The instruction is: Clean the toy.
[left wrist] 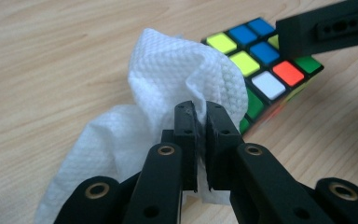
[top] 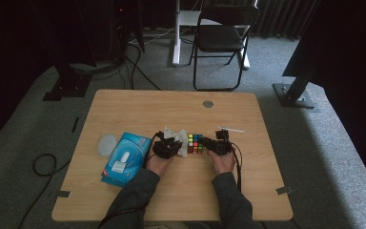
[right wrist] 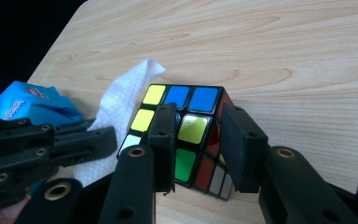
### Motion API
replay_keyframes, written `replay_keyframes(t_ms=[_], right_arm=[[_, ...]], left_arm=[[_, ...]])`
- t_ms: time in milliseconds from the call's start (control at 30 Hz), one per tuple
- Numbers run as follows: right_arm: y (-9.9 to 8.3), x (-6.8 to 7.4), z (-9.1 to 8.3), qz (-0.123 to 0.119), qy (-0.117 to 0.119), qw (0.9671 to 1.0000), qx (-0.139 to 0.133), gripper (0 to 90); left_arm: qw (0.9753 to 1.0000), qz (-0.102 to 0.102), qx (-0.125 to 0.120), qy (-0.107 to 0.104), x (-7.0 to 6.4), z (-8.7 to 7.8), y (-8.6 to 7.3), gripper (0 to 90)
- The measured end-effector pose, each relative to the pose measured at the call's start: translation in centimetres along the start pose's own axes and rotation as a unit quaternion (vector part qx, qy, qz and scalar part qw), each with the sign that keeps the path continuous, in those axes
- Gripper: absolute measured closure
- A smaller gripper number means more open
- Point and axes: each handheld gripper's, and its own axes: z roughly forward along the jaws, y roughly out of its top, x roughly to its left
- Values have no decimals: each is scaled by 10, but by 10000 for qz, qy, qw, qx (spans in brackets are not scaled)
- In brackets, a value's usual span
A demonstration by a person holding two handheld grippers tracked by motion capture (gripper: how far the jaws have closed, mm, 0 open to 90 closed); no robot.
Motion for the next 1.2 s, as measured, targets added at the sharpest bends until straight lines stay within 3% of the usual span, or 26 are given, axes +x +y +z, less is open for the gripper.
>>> replay_keyframes(t_ms=[400, 600, 967, 1200], right_arm=[[1, 1, 0, -10, -4, 10000, 21, 684], [1, 0, 0, 1, 11, 10000, 28, 684], [1, 0, 1, -10, 11, 10000, 41, 682], [1, 0, 1, -27, 23, 10000, 43, 682]], left_arm=[[9998, 76, -175, -49, -6, -2, 16, 859], [9997, 235, -38, 17, -10, 8, 23, 858], [9997, 240, 55, 69, -9, 15, 26, 859], [9992, 213, 282, 166, -4, 27, 22, 860]])
